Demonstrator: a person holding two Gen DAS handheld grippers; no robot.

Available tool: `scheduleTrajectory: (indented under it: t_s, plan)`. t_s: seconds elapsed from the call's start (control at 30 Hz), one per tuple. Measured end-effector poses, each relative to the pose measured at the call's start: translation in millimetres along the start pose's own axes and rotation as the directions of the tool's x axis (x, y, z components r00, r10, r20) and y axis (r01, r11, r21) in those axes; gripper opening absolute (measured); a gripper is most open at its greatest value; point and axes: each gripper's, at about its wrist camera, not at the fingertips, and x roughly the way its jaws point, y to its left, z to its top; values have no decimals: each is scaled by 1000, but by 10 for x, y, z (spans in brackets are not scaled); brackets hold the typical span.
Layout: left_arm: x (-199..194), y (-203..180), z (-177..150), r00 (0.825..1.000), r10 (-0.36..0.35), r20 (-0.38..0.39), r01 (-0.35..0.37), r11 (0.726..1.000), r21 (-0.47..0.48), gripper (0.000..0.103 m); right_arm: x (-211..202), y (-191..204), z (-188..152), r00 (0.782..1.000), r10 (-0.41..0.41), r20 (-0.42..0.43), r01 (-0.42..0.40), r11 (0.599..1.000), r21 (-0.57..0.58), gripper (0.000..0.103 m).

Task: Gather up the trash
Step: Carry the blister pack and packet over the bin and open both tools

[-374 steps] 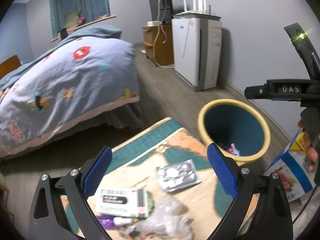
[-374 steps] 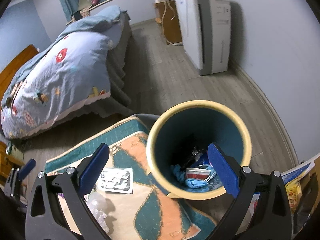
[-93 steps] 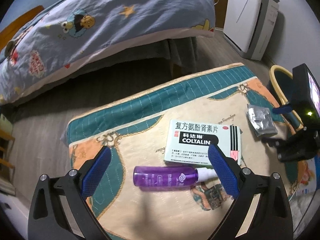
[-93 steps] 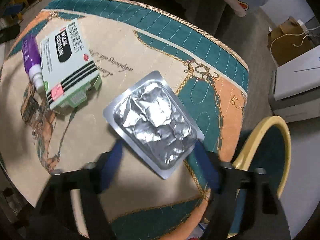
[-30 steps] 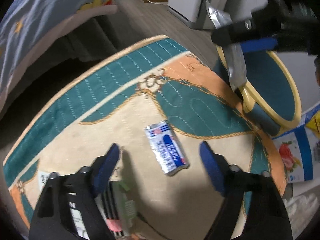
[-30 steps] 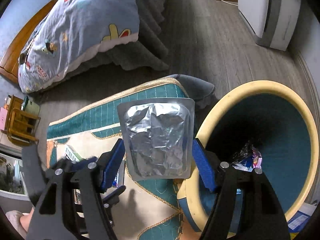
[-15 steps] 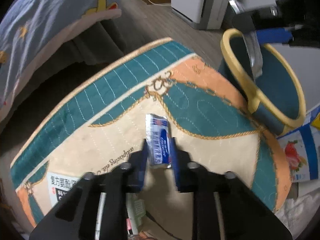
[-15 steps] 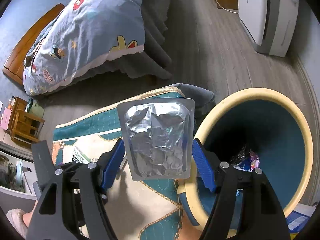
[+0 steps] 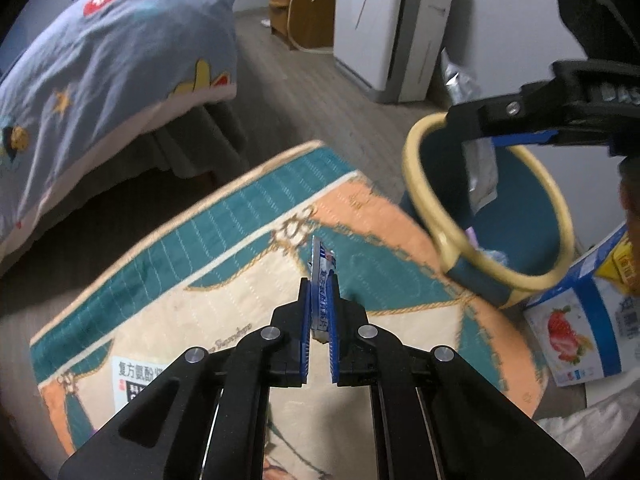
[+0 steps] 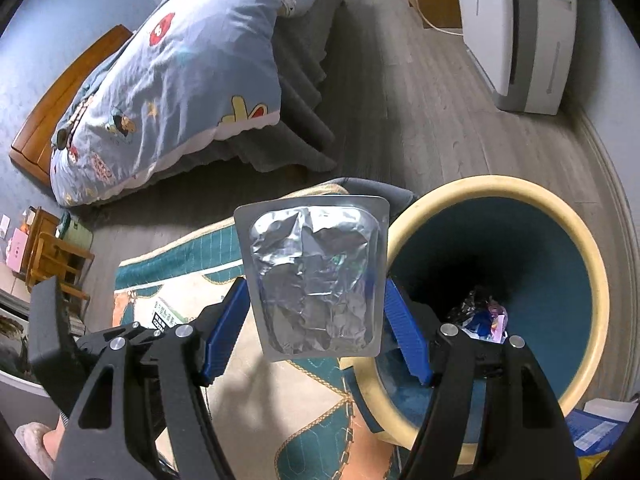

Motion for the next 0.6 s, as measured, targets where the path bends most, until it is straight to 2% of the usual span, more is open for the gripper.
scheduleTrajectory:
  t_s: [0.2,0.6]
  plan:
    - [-151,-181,101,998,-36,55,35,999,16,8,-175,-198,-15,999,-7,34,6,999,42,68]
    - [-151,-609,244,992,-94,86,88,994,68,8,-335,-686,-70,995,-92,48,83,983,164,68]
